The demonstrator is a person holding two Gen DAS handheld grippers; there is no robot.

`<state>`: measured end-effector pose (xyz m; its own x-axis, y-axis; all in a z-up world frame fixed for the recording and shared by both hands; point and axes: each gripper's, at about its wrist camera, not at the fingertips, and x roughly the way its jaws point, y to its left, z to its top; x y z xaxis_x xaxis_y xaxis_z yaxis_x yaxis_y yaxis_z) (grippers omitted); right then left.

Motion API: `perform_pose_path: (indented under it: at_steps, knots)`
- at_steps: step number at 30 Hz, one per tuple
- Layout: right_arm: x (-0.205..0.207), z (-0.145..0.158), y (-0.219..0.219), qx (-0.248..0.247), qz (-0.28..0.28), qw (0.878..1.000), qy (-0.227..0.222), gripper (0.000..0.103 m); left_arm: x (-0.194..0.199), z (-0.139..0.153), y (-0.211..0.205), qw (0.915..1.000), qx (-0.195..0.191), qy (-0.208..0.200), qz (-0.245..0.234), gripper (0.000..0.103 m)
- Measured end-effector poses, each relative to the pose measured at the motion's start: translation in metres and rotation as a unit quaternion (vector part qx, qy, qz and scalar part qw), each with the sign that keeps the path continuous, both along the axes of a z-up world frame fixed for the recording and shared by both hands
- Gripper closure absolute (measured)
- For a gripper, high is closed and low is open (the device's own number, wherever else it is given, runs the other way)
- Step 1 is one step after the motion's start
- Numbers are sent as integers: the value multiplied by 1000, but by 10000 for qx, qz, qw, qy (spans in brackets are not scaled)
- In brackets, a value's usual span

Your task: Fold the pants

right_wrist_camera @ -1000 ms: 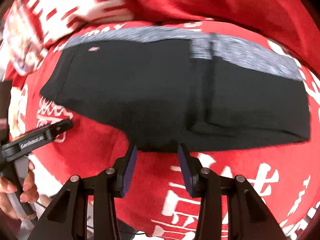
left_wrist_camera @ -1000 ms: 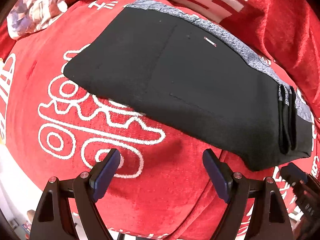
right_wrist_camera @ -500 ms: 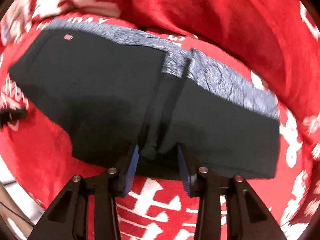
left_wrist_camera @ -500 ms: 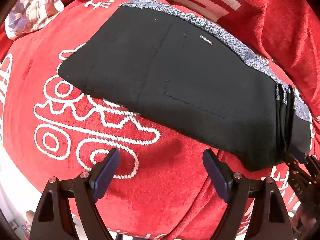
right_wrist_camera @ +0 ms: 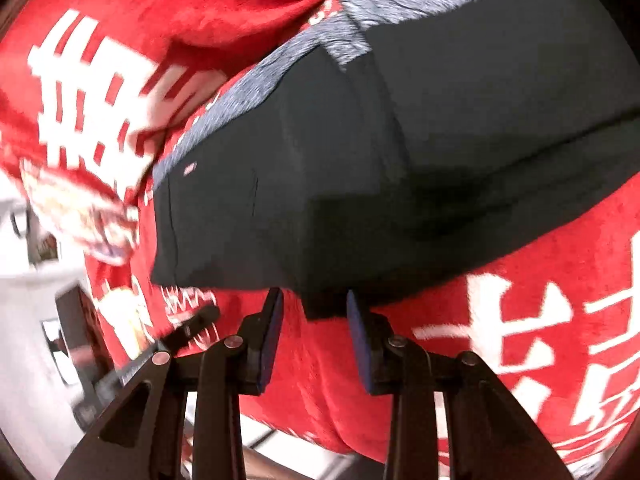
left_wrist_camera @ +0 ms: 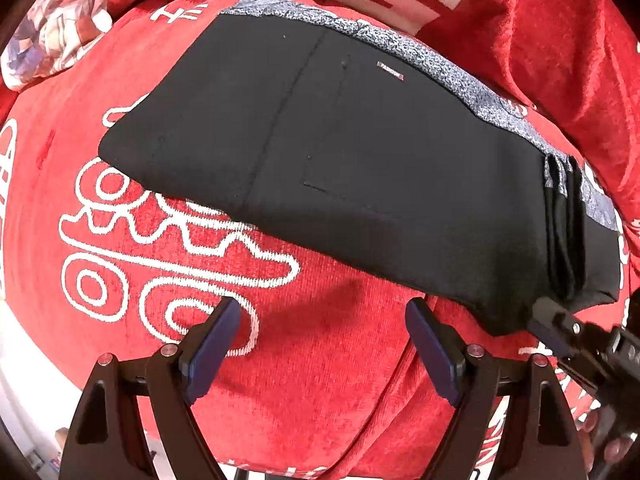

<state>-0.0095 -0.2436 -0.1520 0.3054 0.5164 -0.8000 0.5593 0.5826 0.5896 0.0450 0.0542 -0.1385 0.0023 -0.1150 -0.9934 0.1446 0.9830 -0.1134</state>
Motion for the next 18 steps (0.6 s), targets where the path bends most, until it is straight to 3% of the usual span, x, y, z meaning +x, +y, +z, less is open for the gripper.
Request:
perform_pose_path:
  at_steps: [1, 2, 5, 10, 13, 18]
  knots:
    - [-2, -4, -2, 77, -167, 9998, 49, 86, 0, -1, 1, 10000, -7, 11, 2, 18]
    - [-2, -6, -3, 65, -214, 9997, 122, 94, 0, -2, 0, 10000, -6, 26, 26, 18]
    - [-11, -14, -4, 142, -230, 9991, 311, 98, 2, -2, 2, 9999, -42, 74, 118, 18]
    - [-20, -9, 2, 297, 36, 9993, 223, 94, 5, 1, 4, 9999, -64, 16, 102, 18]
    - [-23, -9, -7, 425, -362, 9983, 160, 73, 5, 1, 3, 9999, -73, 37, 115, 18]
    - [-21, -19, -17, 848, -894, 9923, 124, 73, 3, 3, 4, 10000, -62, 25, 49, 18]
